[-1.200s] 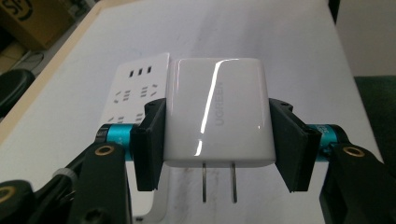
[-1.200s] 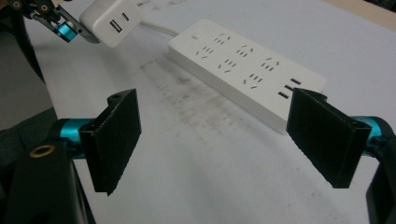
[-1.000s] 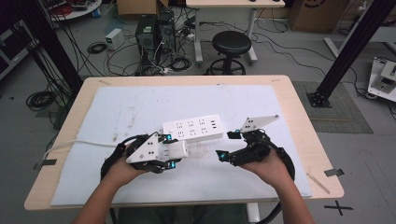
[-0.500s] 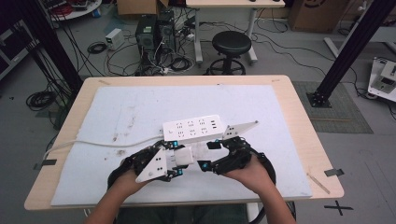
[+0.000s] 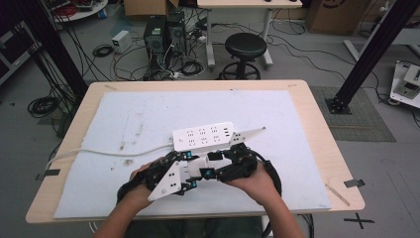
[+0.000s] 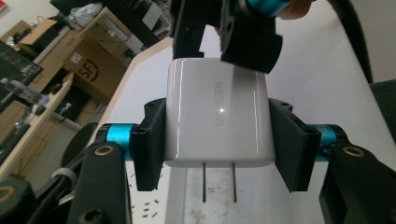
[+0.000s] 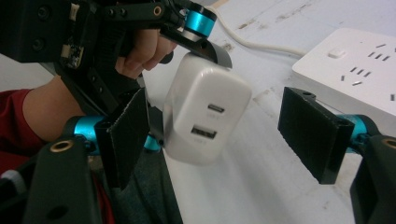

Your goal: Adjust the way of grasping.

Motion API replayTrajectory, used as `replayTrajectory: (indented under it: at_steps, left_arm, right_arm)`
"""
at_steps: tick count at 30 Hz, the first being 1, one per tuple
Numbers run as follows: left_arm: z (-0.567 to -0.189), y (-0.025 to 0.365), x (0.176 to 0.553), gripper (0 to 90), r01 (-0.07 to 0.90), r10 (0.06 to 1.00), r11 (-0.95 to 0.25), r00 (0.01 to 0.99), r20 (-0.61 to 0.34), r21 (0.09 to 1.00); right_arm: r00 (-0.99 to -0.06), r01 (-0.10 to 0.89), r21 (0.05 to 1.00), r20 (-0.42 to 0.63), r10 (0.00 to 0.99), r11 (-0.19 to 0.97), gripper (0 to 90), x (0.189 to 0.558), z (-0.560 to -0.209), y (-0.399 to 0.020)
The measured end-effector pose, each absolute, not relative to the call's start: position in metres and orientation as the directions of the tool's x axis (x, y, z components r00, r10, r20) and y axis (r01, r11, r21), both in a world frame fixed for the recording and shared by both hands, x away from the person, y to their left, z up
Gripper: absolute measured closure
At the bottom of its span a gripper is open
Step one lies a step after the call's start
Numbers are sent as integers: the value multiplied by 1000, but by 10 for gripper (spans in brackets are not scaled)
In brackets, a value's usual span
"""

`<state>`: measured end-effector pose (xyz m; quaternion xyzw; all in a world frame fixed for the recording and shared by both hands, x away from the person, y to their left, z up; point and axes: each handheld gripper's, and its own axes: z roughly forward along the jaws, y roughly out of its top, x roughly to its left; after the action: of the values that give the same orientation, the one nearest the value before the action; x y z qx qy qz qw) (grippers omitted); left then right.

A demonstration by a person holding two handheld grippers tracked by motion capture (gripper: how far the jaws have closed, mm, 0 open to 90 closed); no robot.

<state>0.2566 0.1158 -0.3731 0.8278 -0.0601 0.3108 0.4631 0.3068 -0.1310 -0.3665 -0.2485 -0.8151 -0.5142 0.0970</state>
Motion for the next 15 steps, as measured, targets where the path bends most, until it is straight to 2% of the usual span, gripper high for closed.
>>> replayTrajectory:
  at_steps: [2, 3, 4, 5, 15]
  left_arm:
    - [-373, 116, 257, 425, -387, 188, -564, 800, 570, 729]
    - [-373, 116, 255, 425, -399, 190, -568, 788, 586, 720]
    - [-373, 116, 255, 425, -399, 190, -568, 788, 586, 720]
    - [-372, 116, 254, 425, -402, 186, -562, 791, 583, 723]
    - [-371, 117, 252, 425, -410, 188, -561, 782, 594, 719]
  right_arm:
    - [-858, 507, 789, 424, 289, 347, 280, 308, -368, -129]
    - [-854, 517, 786, 445, 271, 339, 368, 310, -370, -126]
    - [-854, 517, 786, 445, 271, 339, 368, 310, -370, -126]
    - [-847, 530, 780, 467, 255, 333, 415, 311, -371, -125]
    - [-840, 542, 775, 496, 219, 324, 499, 312, -375, -118]
